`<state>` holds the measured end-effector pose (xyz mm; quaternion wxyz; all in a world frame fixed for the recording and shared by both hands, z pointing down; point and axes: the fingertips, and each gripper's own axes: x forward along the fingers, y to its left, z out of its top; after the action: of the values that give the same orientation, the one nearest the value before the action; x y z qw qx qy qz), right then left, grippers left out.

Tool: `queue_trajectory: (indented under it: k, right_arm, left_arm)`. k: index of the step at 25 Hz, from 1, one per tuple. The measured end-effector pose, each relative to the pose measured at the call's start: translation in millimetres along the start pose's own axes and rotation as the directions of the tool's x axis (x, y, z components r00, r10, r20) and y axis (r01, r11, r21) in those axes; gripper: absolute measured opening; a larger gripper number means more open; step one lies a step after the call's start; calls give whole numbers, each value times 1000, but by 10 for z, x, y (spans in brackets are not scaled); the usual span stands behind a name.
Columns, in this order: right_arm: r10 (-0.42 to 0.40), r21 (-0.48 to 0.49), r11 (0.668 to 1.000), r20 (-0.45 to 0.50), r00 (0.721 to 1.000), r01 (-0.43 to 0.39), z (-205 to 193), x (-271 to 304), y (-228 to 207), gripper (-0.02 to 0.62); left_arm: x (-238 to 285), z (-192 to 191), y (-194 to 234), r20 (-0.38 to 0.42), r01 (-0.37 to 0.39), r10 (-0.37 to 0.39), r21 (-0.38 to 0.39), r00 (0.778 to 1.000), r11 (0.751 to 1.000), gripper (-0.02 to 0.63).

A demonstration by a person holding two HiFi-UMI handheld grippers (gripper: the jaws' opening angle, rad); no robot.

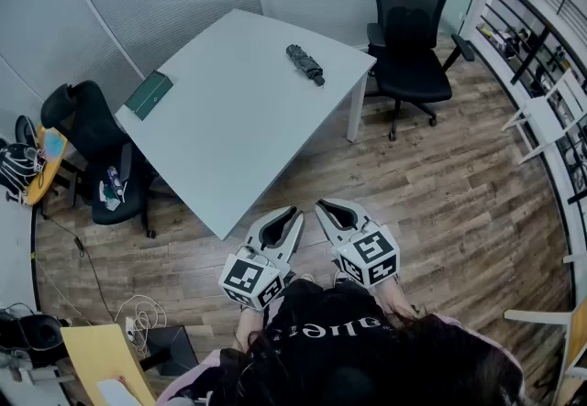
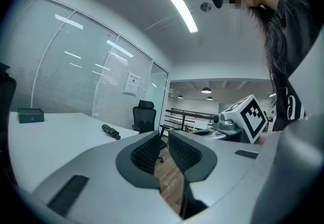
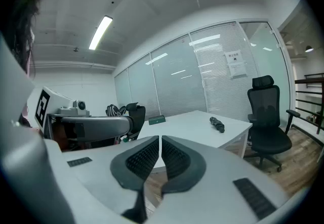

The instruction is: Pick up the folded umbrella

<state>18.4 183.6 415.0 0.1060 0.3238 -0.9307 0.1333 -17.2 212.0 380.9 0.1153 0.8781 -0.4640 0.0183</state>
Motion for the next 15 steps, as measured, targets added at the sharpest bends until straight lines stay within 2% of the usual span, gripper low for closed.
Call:
queue_trajectory:
  k: [6,15]
  right_arm:
    - [8,13,1000,25,1000,-8,44,-31,-99,32]
    - [14,11,1000,11,1000,-14,14,-144,-412,32]
  left_arm:
    - [86,6,-13,4,-13,13,4,1000,1000,72]
    - [349,5,-89,6,-35,35,6,999,999,72]
